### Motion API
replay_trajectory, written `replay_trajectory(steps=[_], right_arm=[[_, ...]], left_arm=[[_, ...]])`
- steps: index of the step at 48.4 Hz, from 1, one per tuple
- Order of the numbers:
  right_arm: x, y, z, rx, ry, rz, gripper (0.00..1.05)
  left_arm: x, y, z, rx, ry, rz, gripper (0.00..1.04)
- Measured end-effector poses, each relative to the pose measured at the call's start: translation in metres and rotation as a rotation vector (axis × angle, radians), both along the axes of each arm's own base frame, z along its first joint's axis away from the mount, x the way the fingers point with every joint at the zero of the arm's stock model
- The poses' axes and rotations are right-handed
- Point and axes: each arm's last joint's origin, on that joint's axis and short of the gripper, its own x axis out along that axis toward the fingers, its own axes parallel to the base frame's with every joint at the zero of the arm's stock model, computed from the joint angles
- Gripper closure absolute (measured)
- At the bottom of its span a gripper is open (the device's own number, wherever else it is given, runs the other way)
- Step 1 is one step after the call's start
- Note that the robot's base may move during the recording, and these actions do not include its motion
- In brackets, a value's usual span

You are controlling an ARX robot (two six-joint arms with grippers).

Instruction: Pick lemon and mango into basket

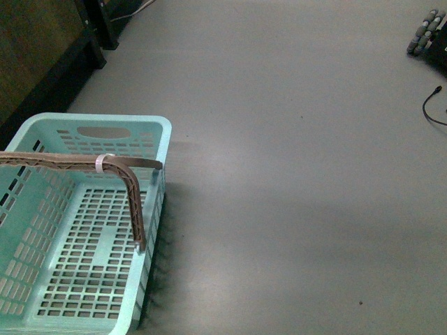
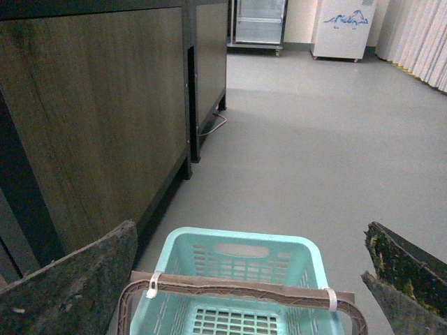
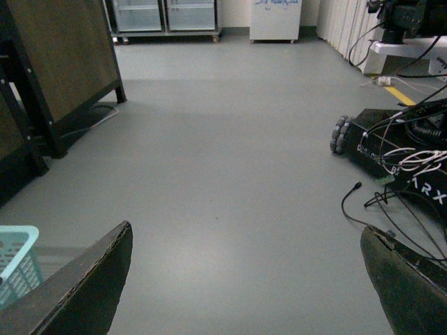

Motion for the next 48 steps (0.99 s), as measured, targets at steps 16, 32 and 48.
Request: replay_trajectory(steps=[16, 32, 48], right_arm=[[0.000, 0.000, 0.000, 0.000, 0.000, 0.000, 0.09], [0.000, 0.000, 0.000, 0.000, 0.000, 0.000, 0.09], [0.000, 0.000, 0.000, 0.000, 0.000, 0.000, 0.09]], left_arm=[[0.000, 0.000, 0.000, 0.000, 0.000, 0.000, 0.07], [0.001, 0.001, 0.000, -0.135, 0.270, 0.089, 0.07], [0.037, 0.026, -0.004, -0.749, 0.486, 0.291, 0.07]])
